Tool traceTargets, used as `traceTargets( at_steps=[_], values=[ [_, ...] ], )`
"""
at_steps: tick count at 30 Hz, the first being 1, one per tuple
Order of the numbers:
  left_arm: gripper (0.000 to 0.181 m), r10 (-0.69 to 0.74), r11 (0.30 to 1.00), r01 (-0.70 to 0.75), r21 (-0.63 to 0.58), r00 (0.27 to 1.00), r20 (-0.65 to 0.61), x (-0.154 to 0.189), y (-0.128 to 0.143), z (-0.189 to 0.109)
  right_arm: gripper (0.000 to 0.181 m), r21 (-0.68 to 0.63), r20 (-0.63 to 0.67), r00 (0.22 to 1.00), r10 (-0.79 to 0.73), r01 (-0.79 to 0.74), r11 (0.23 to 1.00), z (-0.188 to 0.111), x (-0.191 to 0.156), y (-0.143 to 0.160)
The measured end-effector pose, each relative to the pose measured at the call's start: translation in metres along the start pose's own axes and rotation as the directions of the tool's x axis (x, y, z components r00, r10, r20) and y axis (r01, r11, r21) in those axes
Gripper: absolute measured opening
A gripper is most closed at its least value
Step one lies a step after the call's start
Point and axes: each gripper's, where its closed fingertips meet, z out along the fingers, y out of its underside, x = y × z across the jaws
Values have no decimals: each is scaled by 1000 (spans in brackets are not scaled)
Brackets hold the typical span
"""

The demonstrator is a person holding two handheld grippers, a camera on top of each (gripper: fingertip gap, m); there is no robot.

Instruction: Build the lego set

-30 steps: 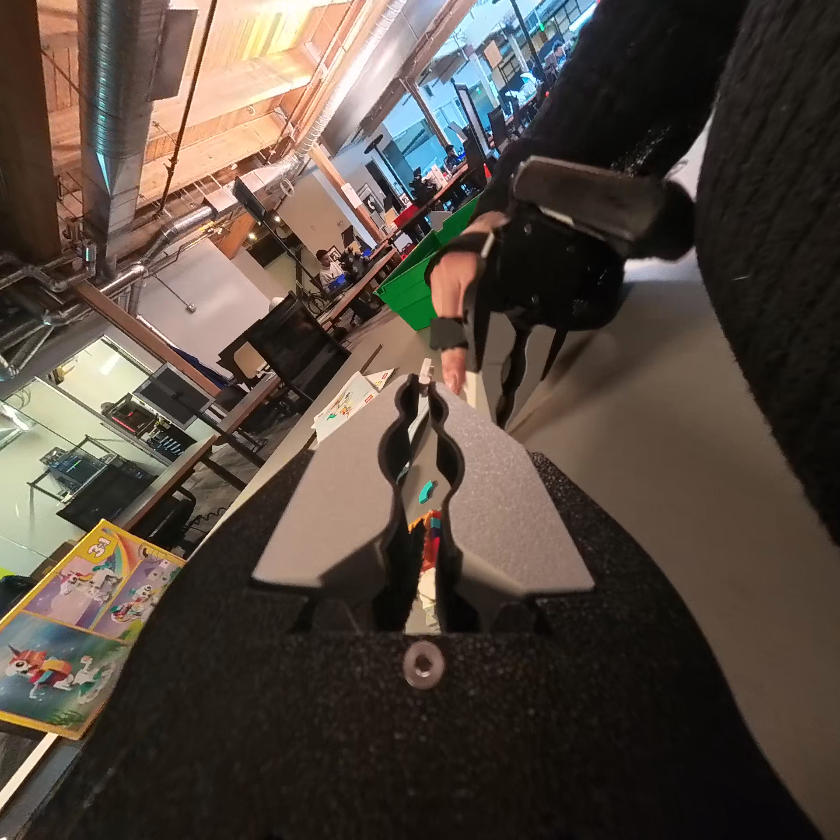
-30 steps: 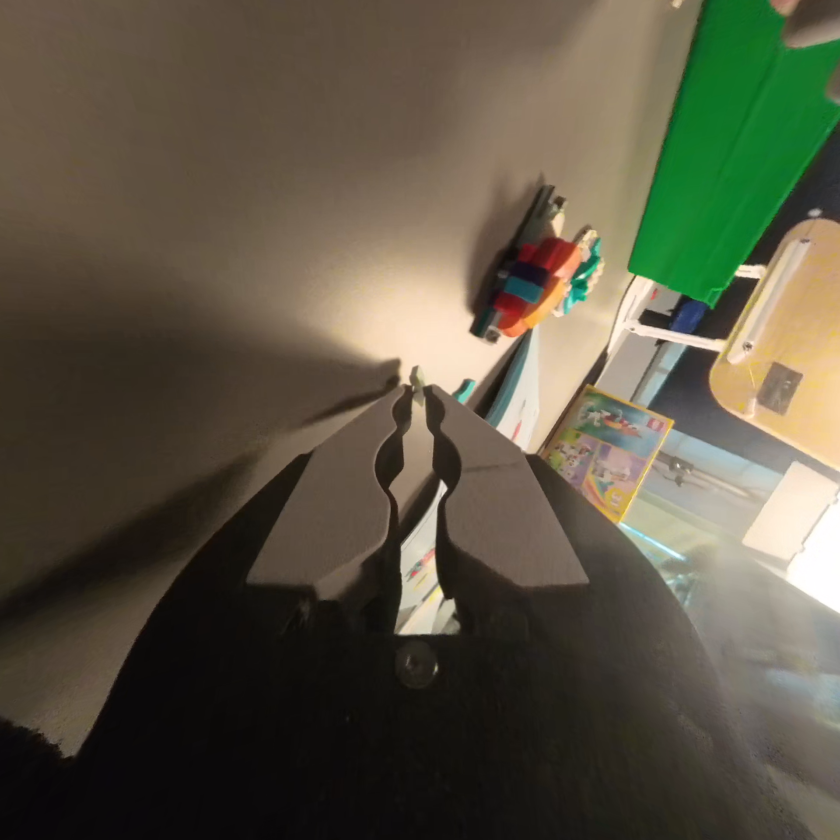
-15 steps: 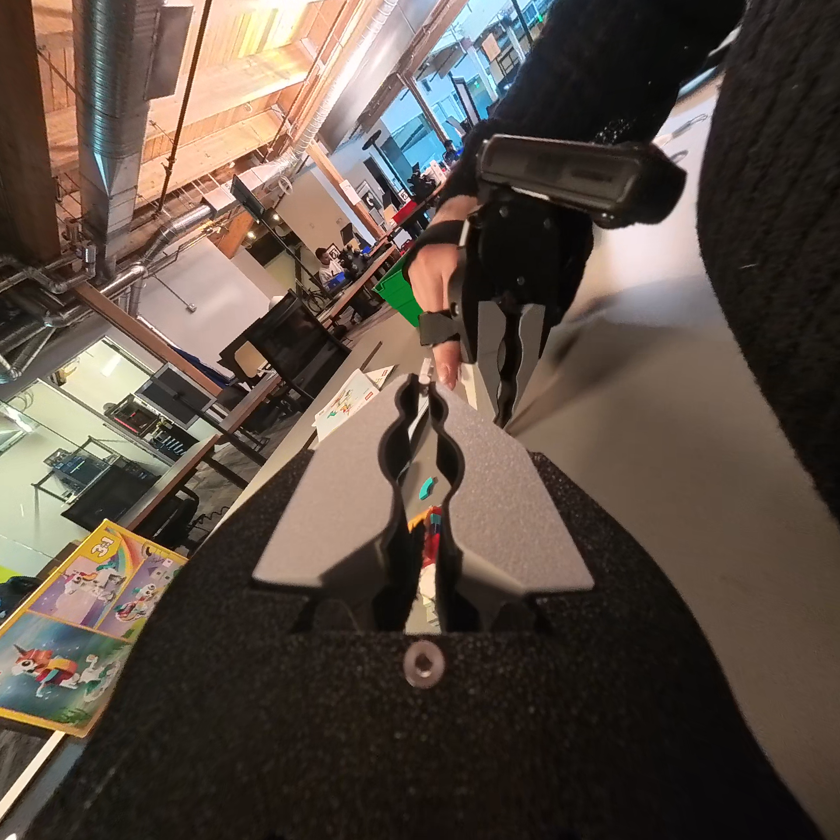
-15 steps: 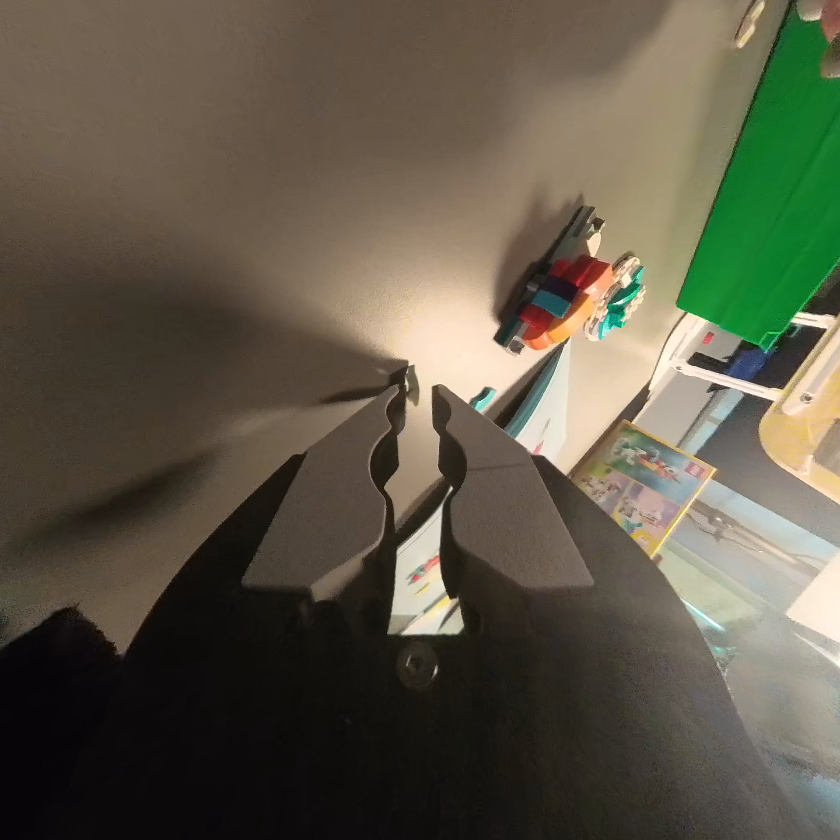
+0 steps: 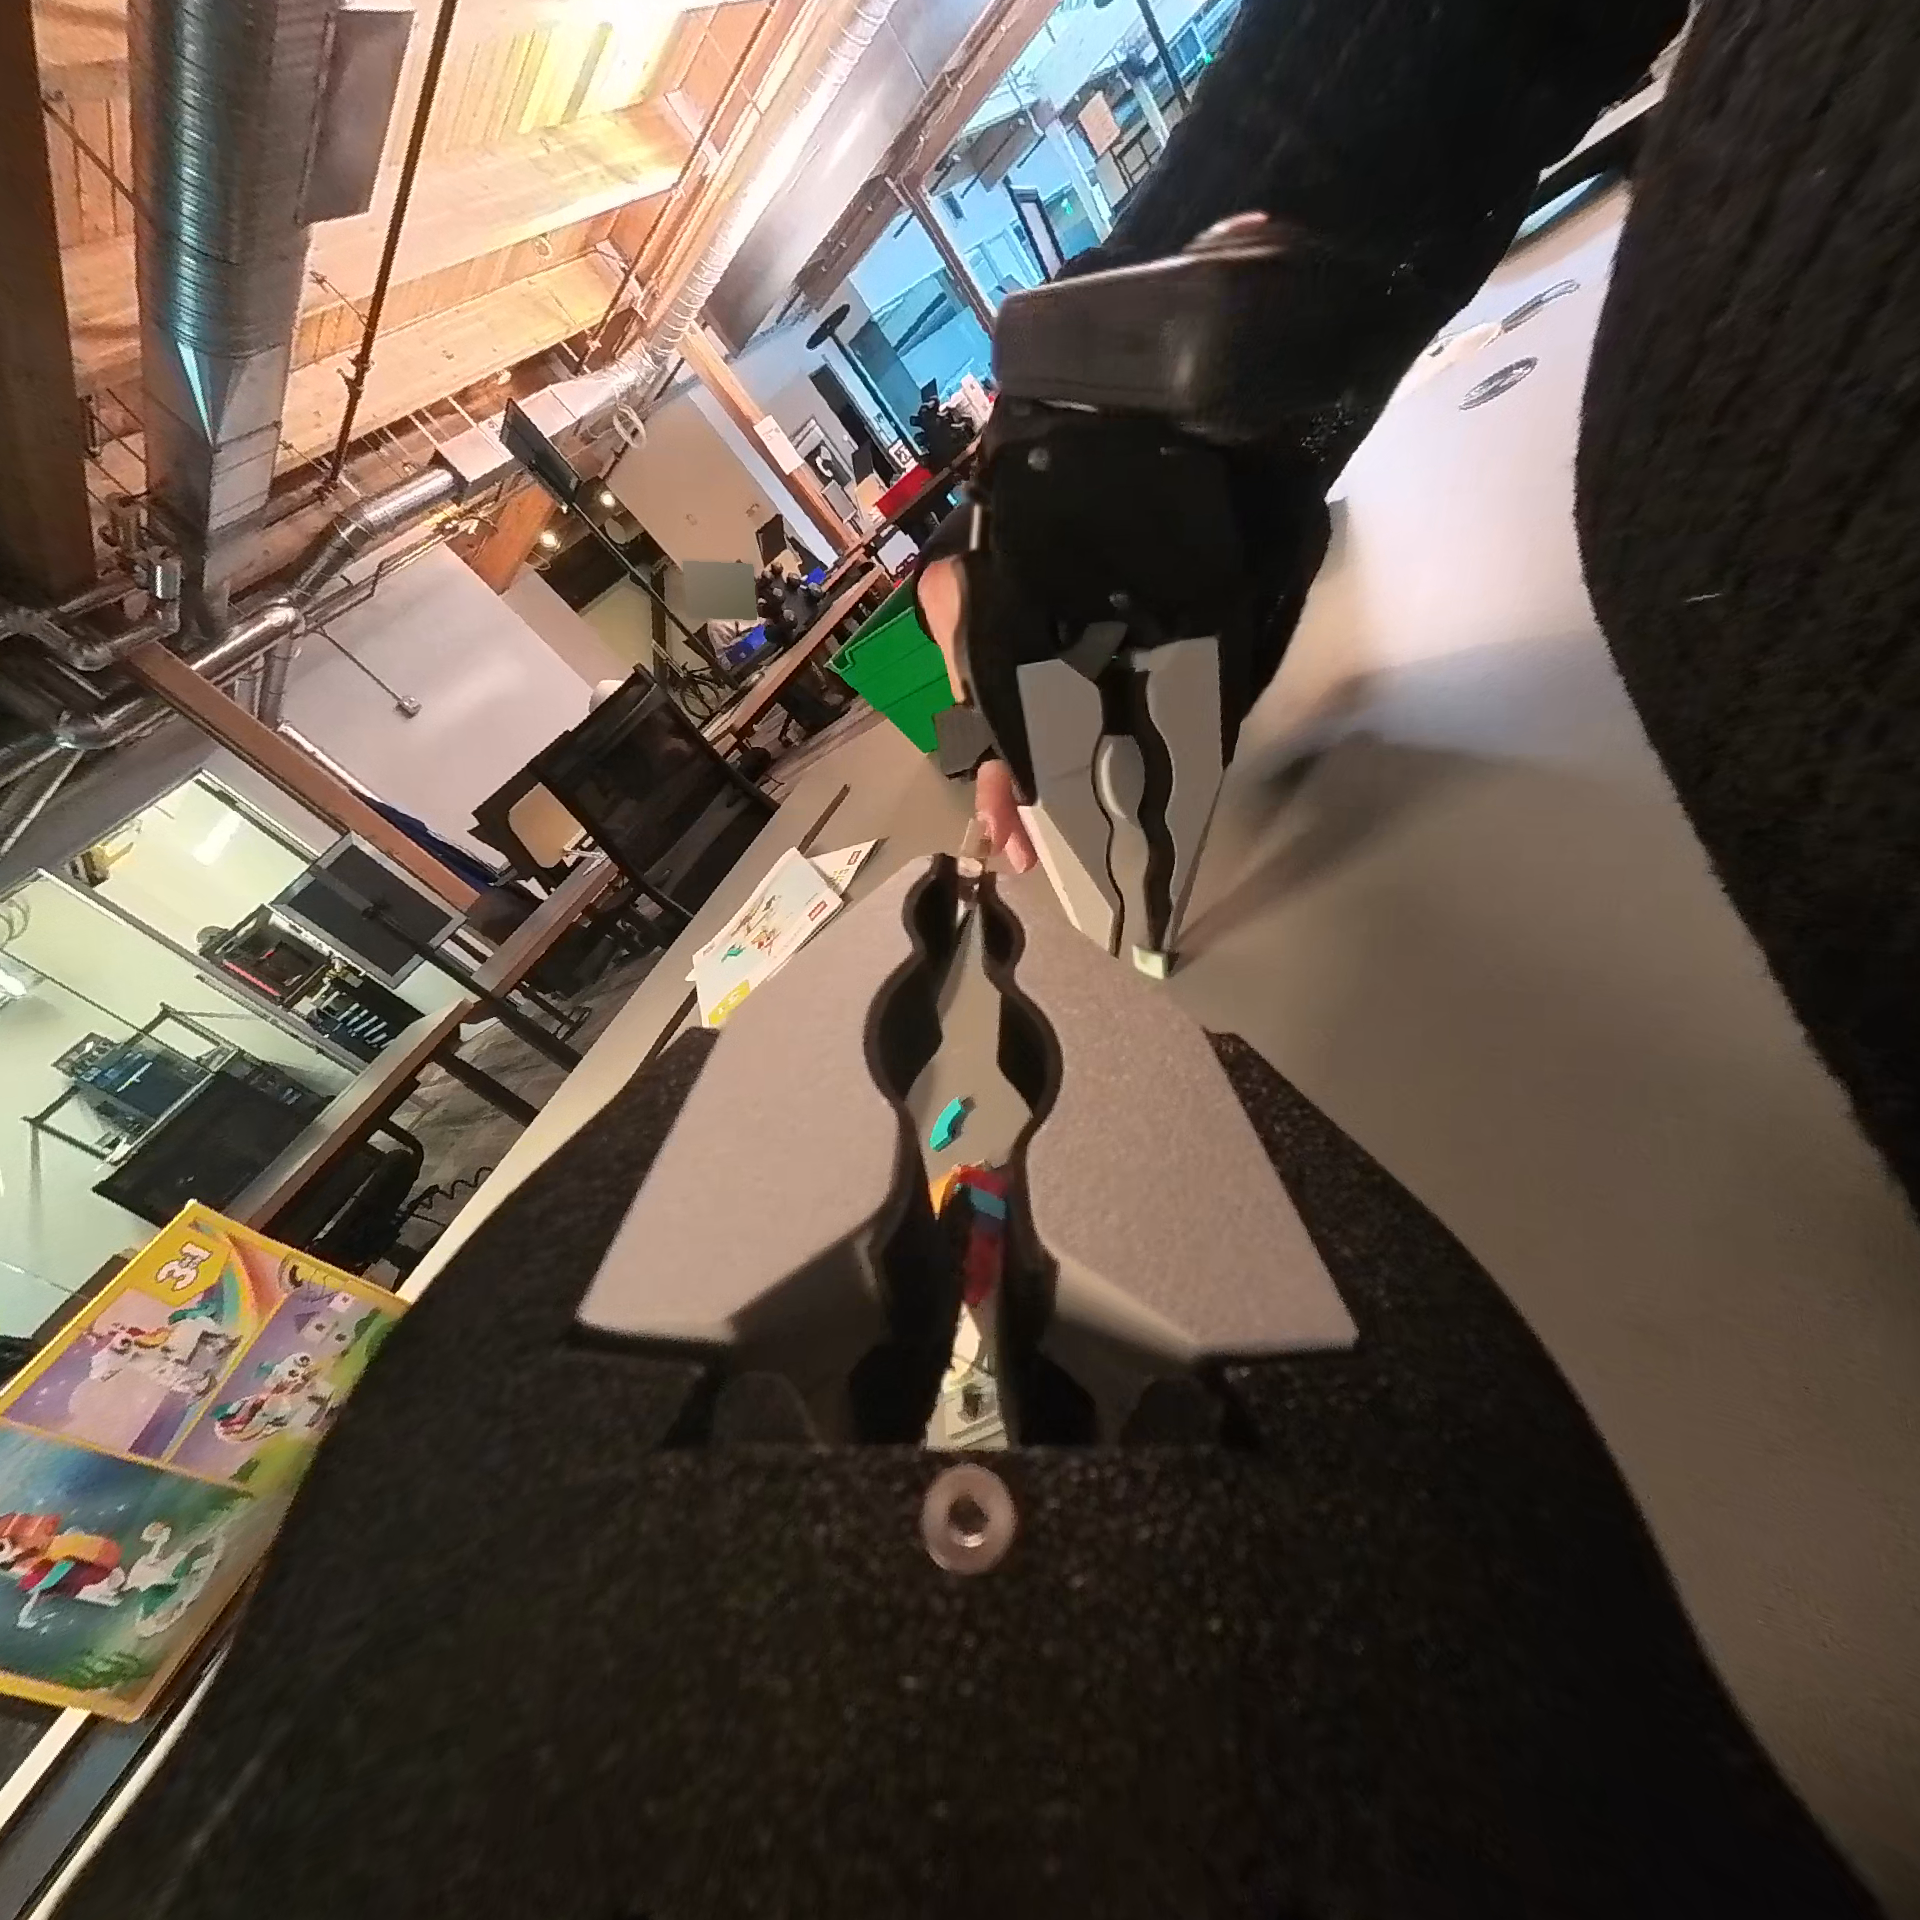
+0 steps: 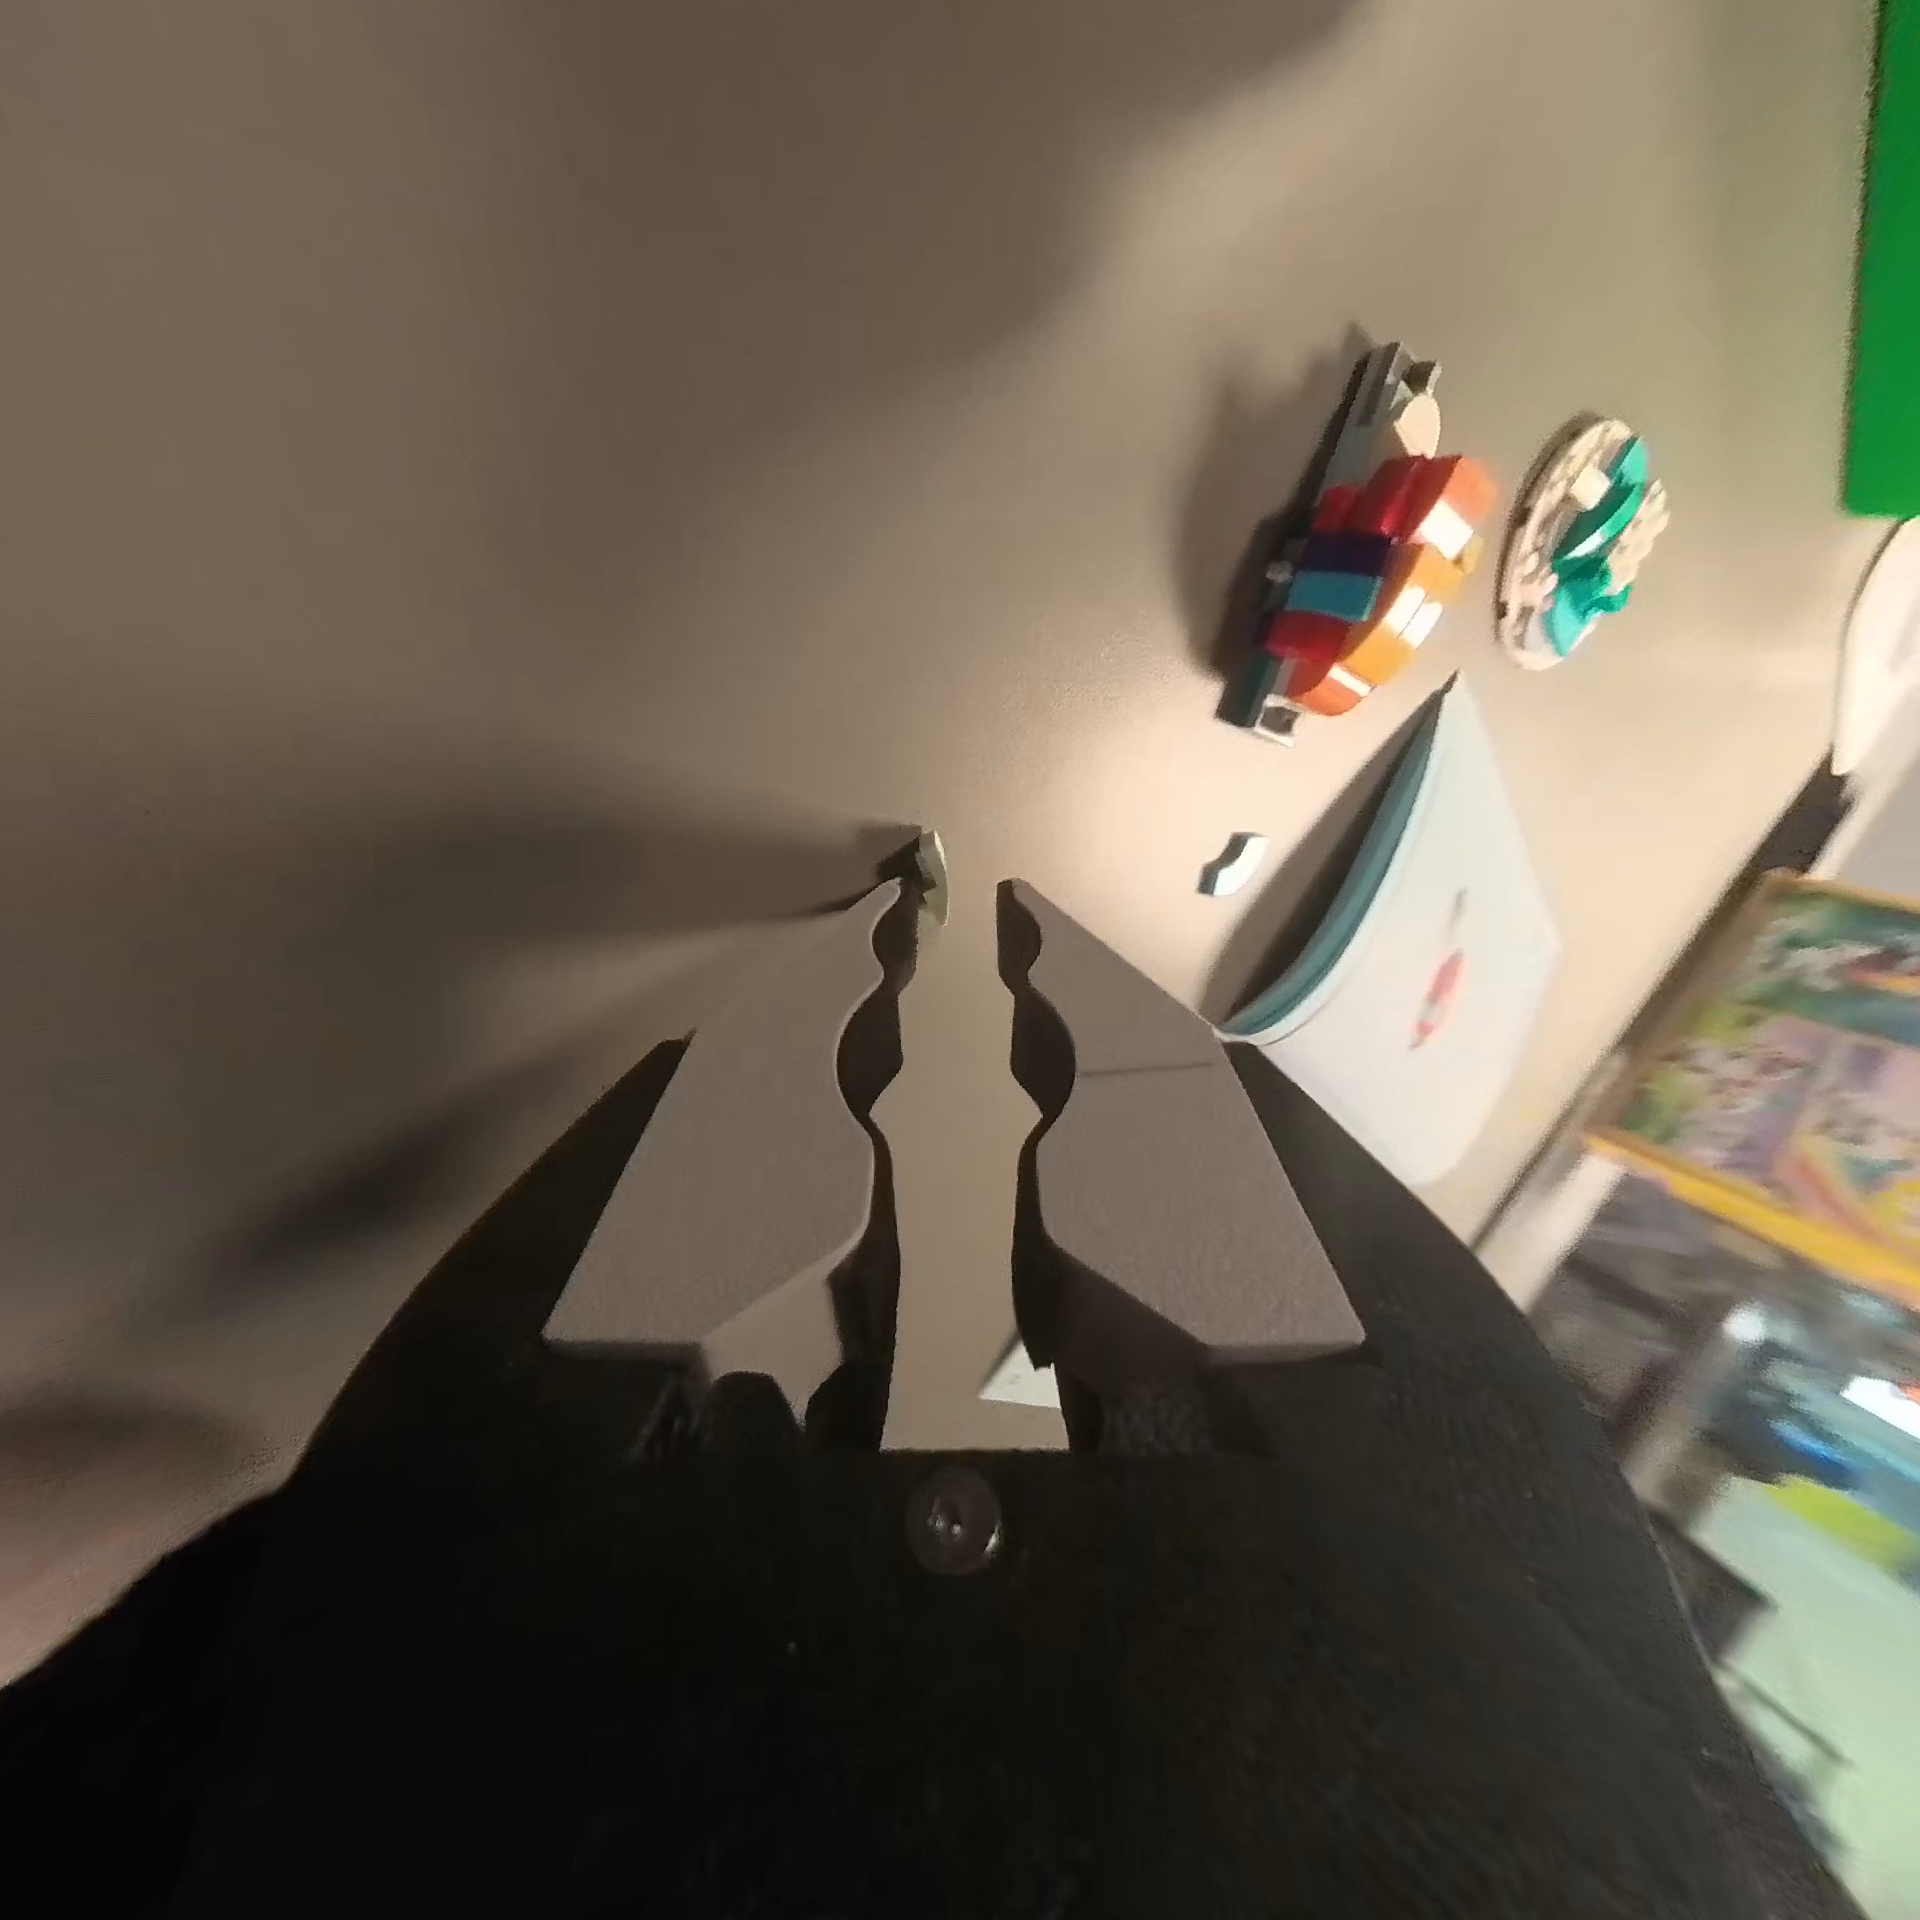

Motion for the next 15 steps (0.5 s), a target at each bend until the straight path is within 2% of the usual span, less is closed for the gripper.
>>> traceTargets(
  at_steps=[11, 13, 15],
  values=[
    [1, -3, 1000, 3, 5, 1000, -11, 3, 0, 1, 18, 40, 197, 945, 261, -274, 961, -8, -12, -3],
    [1, 7, 1000, -6, 13, 1000, -11, 3, -2, 1, 17, 97, 194, 912, 362, -385, 918, -15, 2, -10],
    [1, 38, 999, -38, 18, 999, -10, 3, -4, 2, 17, 255, 220, 841, 494, -538, 803, -31, 26, -34]
  ],
)
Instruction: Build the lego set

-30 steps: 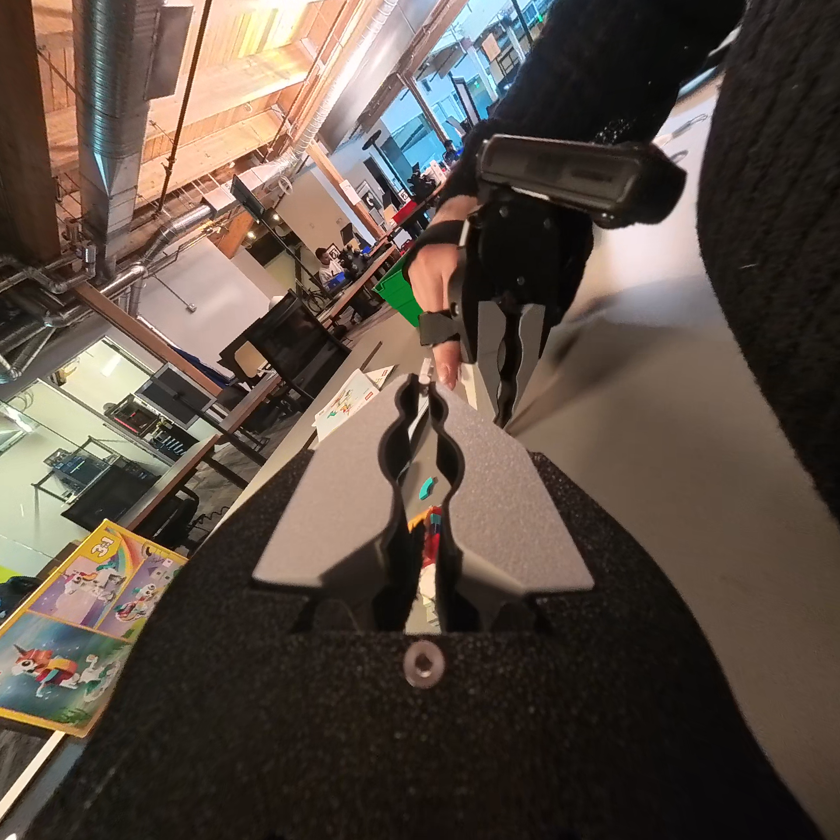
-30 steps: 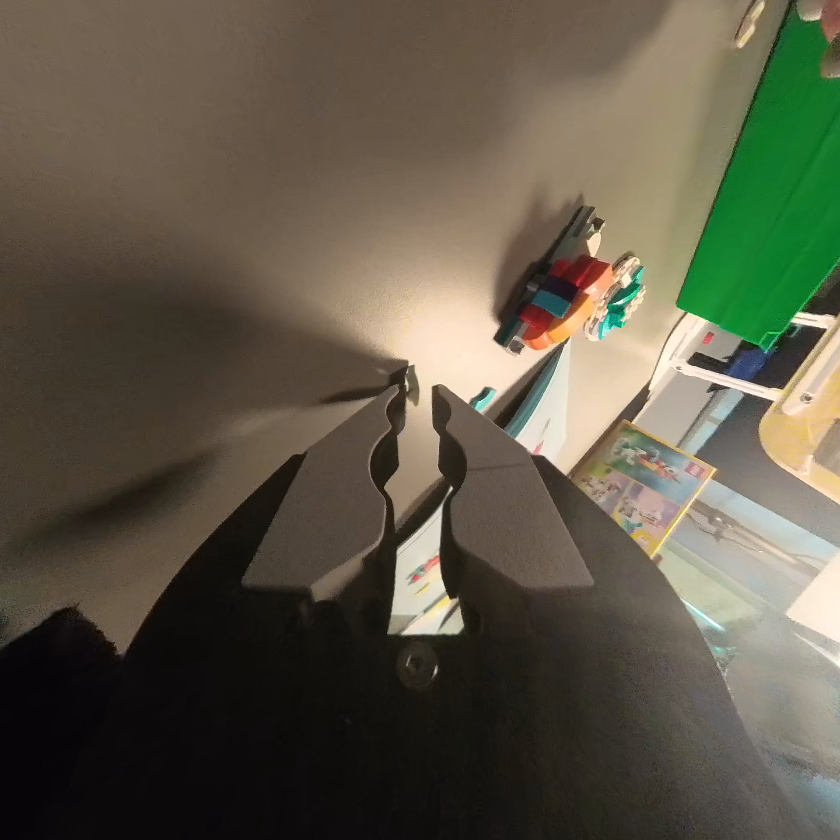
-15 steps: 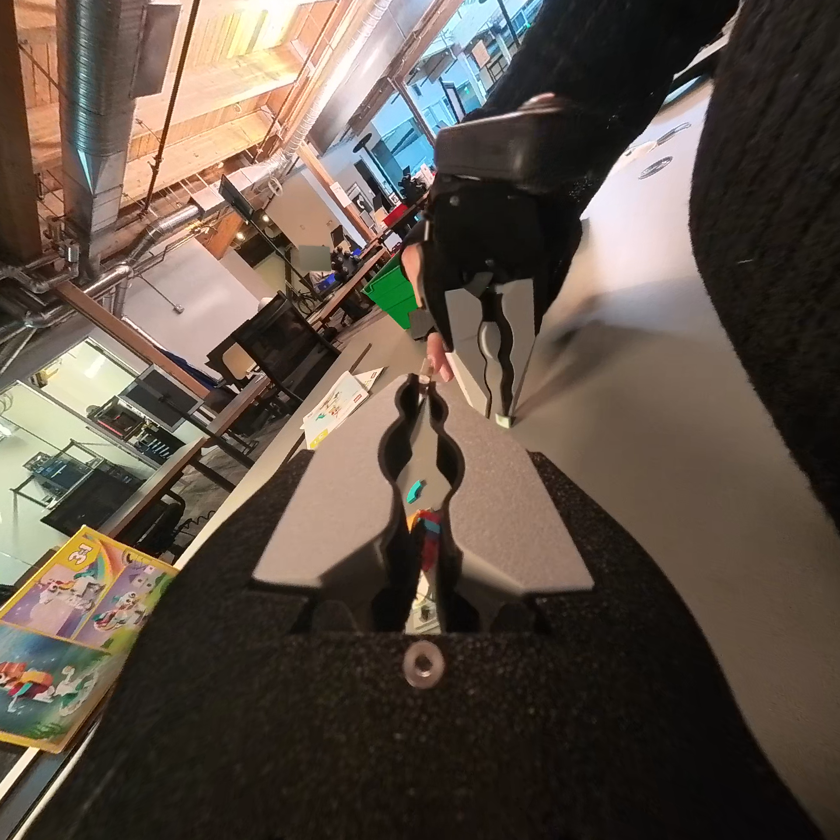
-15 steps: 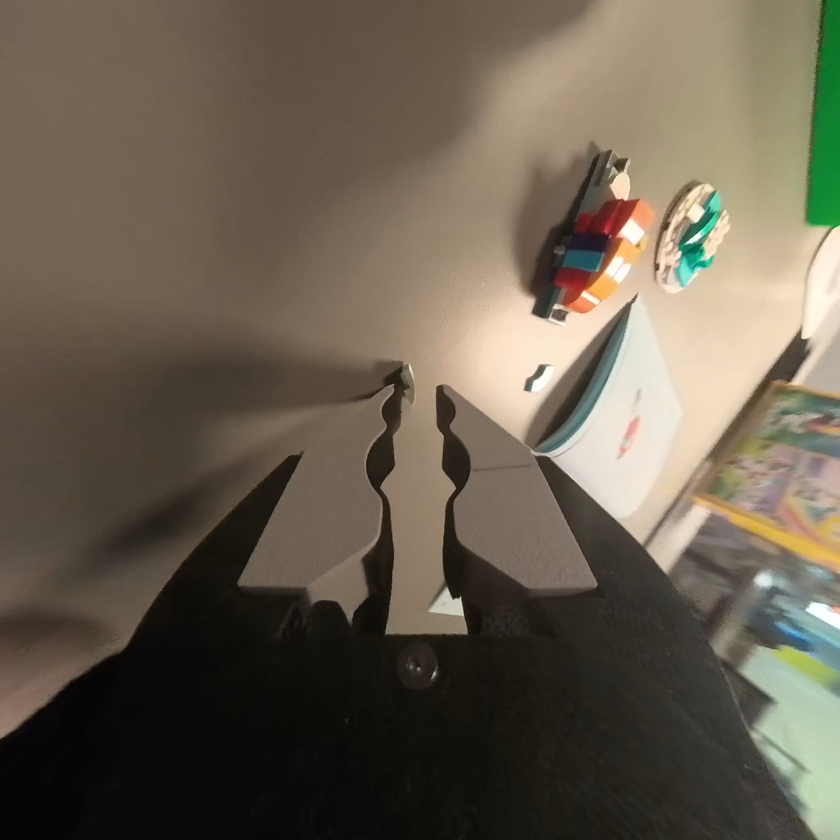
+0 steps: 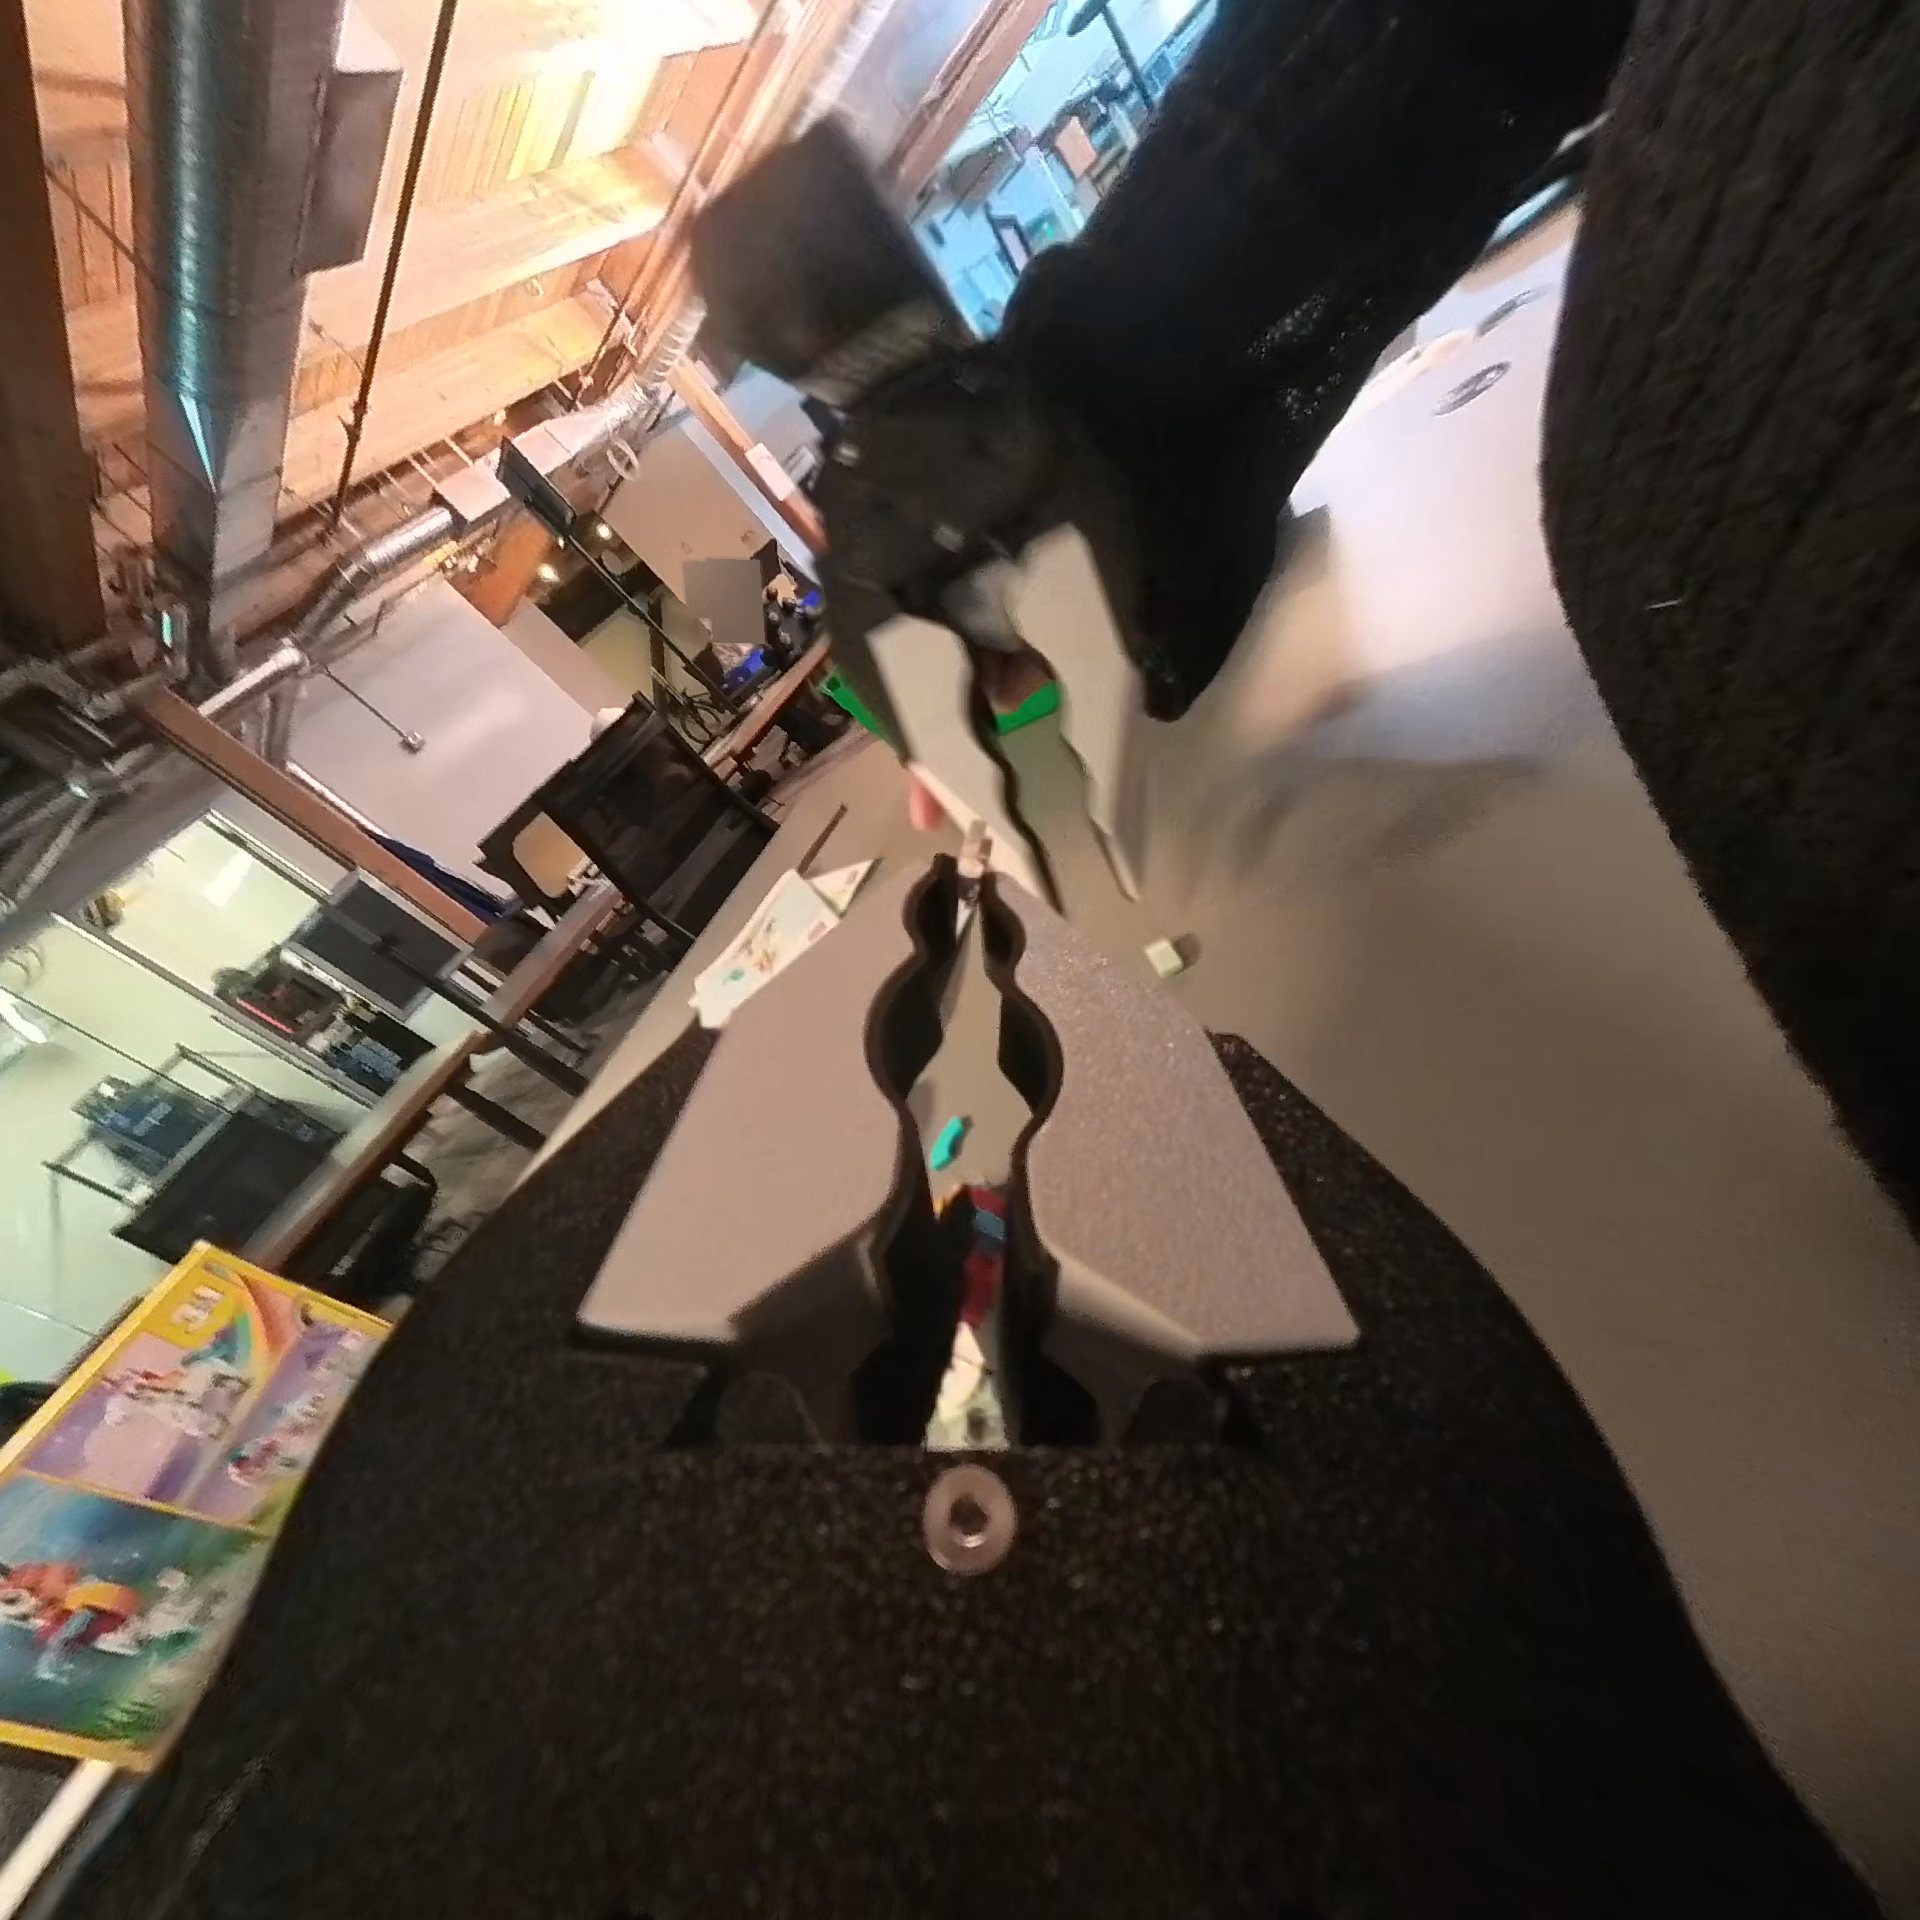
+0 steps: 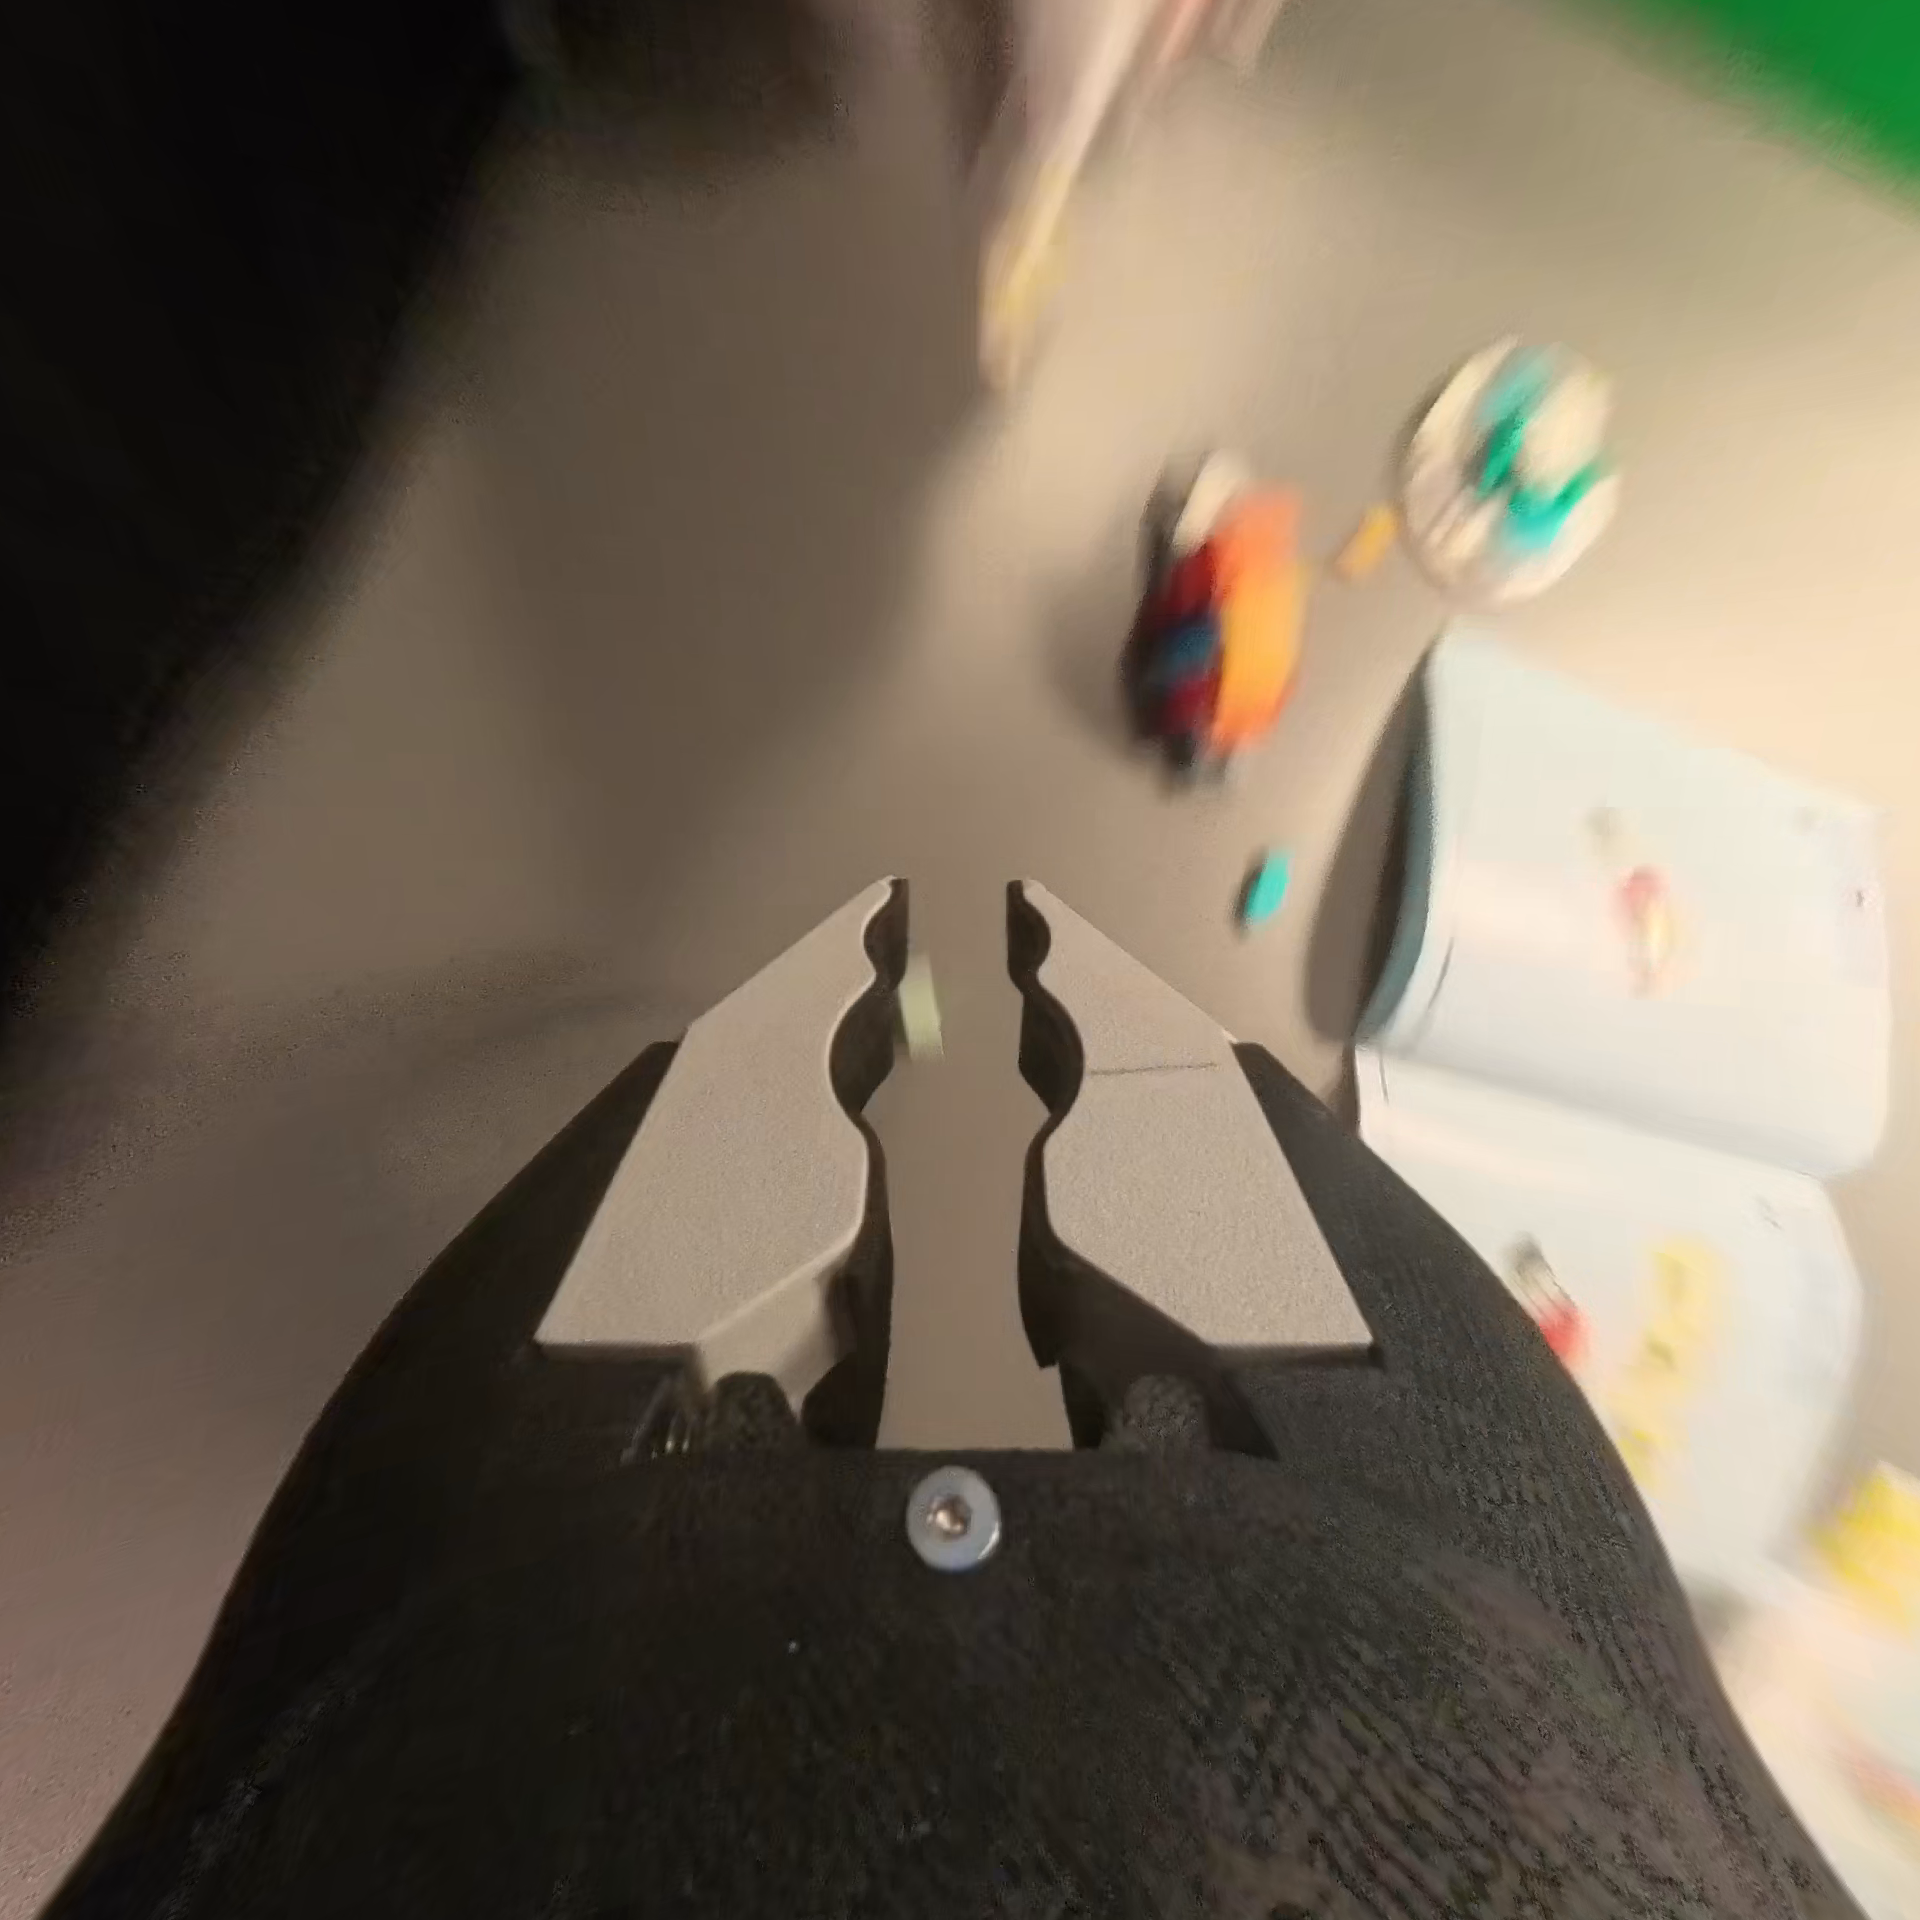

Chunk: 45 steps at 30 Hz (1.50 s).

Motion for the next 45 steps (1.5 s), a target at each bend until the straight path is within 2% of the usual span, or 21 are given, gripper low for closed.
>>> traceTargets(
  at_steps=[2, 3, 5, 7, 11, 13, 19, 27, 29, 30, 31, 33, 36, 38, 40, 45],
  values=[
    [1, 36, 999, -36, -4, 999, -2, 1, -2, 2, 16, 226, 88, 984, 156, -172, 959, -13, -3, -43],
    [1, 51, 999, -51, -3, 999, -6, 2, -3, 3, 16, 297, 132, 966, 221, -252, 921, -19, -2, -58],
    [1, 76, 997, -76, -5, 997, -8, 4, -4, 5, 16, 369, 179, 936, 304, -351, 861, -26, 3, -75],
    [1, 77, 997, -77, -5, 997, -5, 4, -5, 7, 17, 411, 167, 940, 296, -340, 846, -29, 4, -82],
    [1, 34, 999, -34, 12, 999, 14, 0, -7, 8, 17, 355, -36, 990, 138, -116, 927, -22, 4, -77],
    [1, 30, 999, -31, 27, 999, 17, -1, -9, 7, 15, 372, -60, 989, 137, -105, 922, -23, 2, -83],
    [1, 70, 994, -72, 84, 997, 30, 0, -22, 5, 14, 409, 219, 889, 402, -458, 789, -29, 0, -91],
    [1, 73, 994, -75, 79, 997, 27, 1, -22, 5, 7, 370, 323, 826, 461, -559, 742, -24, -3, -88],
    [2, -25, 996, 23, 82, 999, 28, 0, -21, 6, 6, 384, 309, 835, 455, -548, 743, -25, -2, -88],
    [4, -137, 986, 135, 95, 990, 18, -2, -22, 6, 6, 396, 283, 849, 446, -526, 752, -25, 0, -87],
    [15, -262, 958, 261, 117, 965, -8, -4, -24, 6, 6, 408, 242, 871, 428, -491, 769, -25, 2, -85],
    [33, -486, 861, 492, 127, 870, -76, -10, -24, 6, 6, 438, 152, 909, 389, -415, 798, -26, 6, -82],
    [35, -680, 708, 696, 118, 717, -154, -17, -21, 7, 6, 465, 42, 945, 326, -307, 830, -30, 9, -81],
    [26, -748, 623, 777, 92, 626, -218, -15, -20, 9, 6, 462, -33, 964, 264, -220, 859, -31, 9, -80],
    [21, -780, 577, 814, 65, 573, -250, -12, -19, 12, 6, 455, -75, 973, 218, -161, 876, -32, 7, -80],
    [10, -777, 577, 815, 52, 568, -271, -7, -19, 15, 6, 443, -102, 976, 191, -128, 887, -31, 7, -79]
  ],
)
